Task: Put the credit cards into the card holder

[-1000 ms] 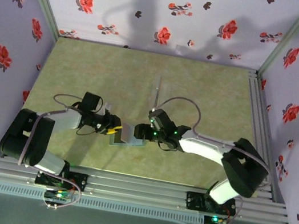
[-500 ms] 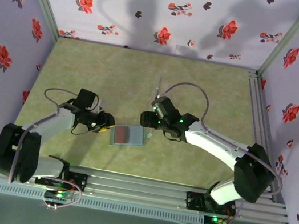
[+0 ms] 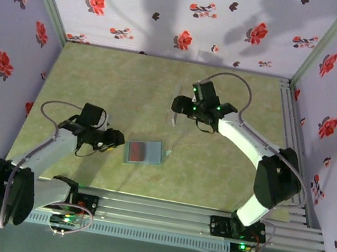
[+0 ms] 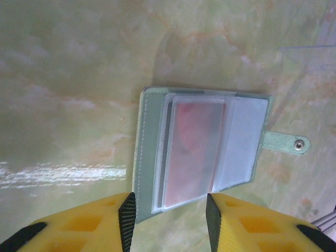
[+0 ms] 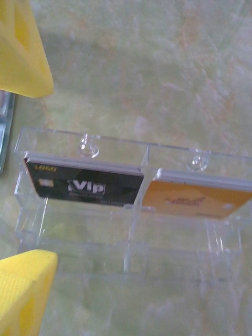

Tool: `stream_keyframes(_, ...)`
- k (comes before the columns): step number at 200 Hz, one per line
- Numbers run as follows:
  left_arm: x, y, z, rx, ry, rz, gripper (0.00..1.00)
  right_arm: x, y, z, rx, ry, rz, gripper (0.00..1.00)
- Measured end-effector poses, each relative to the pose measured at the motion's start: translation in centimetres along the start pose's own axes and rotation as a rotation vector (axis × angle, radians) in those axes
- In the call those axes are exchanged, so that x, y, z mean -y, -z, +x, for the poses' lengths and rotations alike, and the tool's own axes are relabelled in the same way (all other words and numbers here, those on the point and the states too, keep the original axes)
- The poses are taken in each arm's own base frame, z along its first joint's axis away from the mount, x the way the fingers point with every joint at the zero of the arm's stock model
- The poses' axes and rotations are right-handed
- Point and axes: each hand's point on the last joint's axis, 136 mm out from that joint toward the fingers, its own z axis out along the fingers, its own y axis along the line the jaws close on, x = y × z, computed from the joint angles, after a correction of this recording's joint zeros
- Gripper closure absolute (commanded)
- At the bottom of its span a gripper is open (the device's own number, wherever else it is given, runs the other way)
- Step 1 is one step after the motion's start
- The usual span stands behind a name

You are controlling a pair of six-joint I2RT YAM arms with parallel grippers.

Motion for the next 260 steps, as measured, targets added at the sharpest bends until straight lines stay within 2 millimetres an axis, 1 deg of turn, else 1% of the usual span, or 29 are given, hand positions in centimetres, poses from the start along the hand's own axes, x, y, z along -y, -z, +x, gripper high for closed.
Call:
stream_keyframes(21,-0.6,-0.1,0.5,0.001,0.003,-0.011,0.56,-0.7,-2.1,0.1,-0.042,-0.028,-0.032,0.25)
stream_keyframes(33,-0.9,-0.2,0.7,-0.006,0.006,-0.017,0.56,-0.5,-3.3,0.3,-0.061,-0.043,-0.021,0.24)
stream_keyframes(64,-0.9,-0.2,0.7,-0.007,0.006,-0.018,0.56,0.0,-6.3,1.2,-0.121,-0.071,-0.010,0.24)
stream_keyframes(82,-1.0,-0.4,0.8,-0.013,0.005,-0.022,0.57,-0.1,-7.7,1.6,-0.154,-0.087,-0.021,0.24)
stream_keyframes(89,-1.1,-0.4,0.8,-0.017,0.004,-0.024,0.57,-0.1,-7.9,1.6,-0.157,-0.090,-0.022,0.25)
stream_keyframes(107,-1.2,-0.6,0.9,-0.024,0.005,-0.030,0.57,-0.9,-7.9,1.2,-0.157,-0.098,-0.051,0.29)
stream_keyframes(127,-1.3,-0.7,0.9,-0.028,0.007,-0.032,0.57,-1.2,-7.8,1.2,-0.164,-0.102,-0.071,0.32)
stream_keyframes(157,-1.3,-0.9,0.8,-0.028,-0.001,-0.032,0.57,-1.6,-7.7,1.3,-0.176,-0.102,-0.098,0.44)
stream_keyframes(182,-1.6,-1.4,0.9,-0.048,0.002,-0.042,0.58,-2.0,-7.6,1.5,-0.181,-0.115,-0.135,0.53)
stream_keyframes(220,-1.9,-2.1,0.8,-0.062,0.004,-0.047,0.58,-2.1,-7.5,1.9,-0.178,-0.125,-0.154,0.66)
stream_keyframes(235,-1.9,-2.3,0.8,-0.065,0.005,-0.046,0.58,-2.0,-7.4,2.0,-0.174,-0.127,-0.160,0.68)
stream_keyframes(260,-1.8,-2.4,0.8,-0.065,0.004,-0.041,0.58,-2.3,-7.1,1.8,-0.158,-0.126,-0.175,0.70)
